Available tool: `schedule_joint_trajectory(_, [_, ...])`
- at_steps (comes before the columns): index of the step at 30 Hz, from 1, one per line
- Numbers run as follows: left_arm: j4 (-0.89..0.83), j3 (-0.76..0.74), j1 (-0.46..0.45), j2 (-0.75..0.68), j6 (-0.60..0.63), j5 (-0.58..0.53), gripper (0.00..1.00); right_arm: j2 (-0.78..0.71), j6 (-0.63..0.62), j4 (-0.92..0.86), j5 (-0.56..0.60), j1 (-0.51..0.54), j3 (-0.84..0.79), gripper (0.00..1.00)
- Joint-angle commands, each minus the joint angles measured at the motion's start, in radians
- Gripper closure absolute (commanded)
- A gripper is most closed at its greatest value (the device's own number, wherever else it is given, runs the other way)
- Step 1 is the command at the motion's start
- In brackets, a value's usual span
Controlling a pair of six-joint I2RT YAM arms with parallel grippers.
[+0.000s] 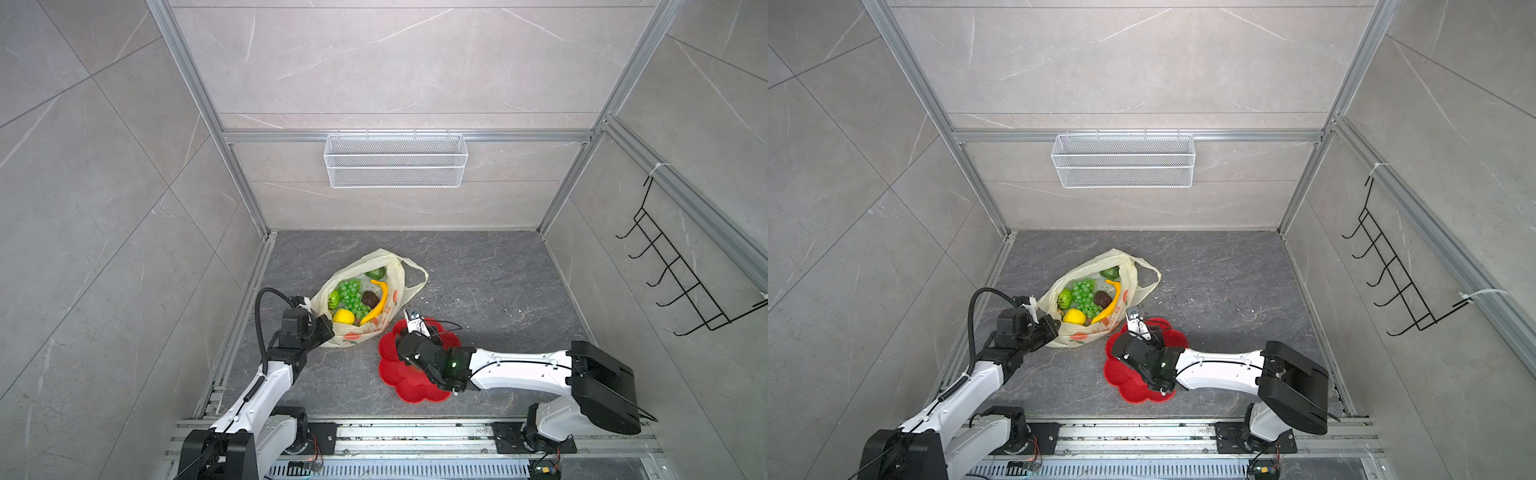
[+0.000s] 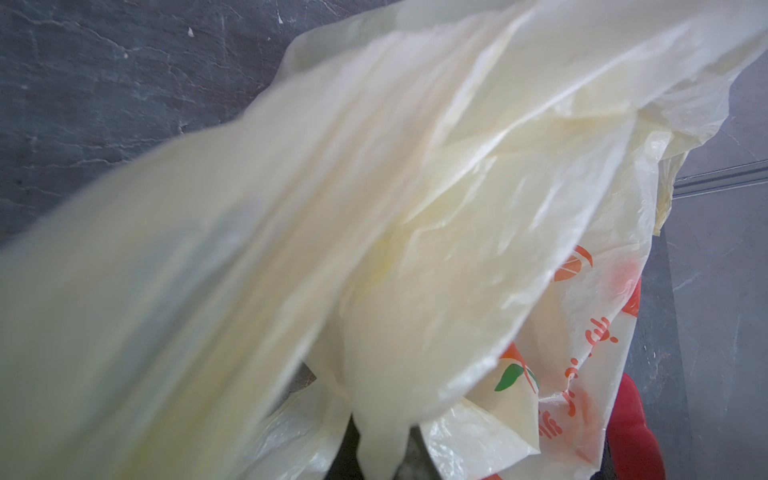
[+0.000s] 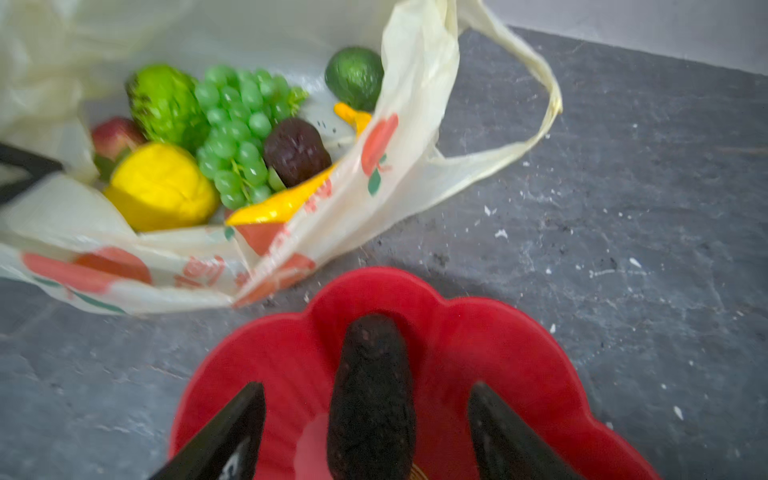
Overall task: Take the fake fruits out of the plastic bag
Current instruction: 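Open the right gripper to release the avocado onto the plate, then reach the right gripper into the bag toward the yellow bumpy fruit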
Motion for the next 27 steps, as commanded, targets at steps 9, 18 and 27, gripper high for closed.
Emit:
schedule_joint_trajectory(9, [-0.013, 0.007, -0.004, 0.038, -0.027, -0.065, 1.00, 0.267, 0.007, -0.311, -0.367, -0.111, 0.490, 0.29])
schedule_joint_trajectory(18, [-0.015, 0.010, -0.003, 0.056, -0.046, -0.072, 1.00, 0.560, 0.048, -0.390, -0.519, -0.111, 0.814, 0.33])
schedule_joint_trajectory(27, [0.040, 0.005, -0.003, 0.146, -0.081, -0.011, 1.00, 0.738, 0.102, -0.455, -0.494, -0.109, 1.014, 0.32])
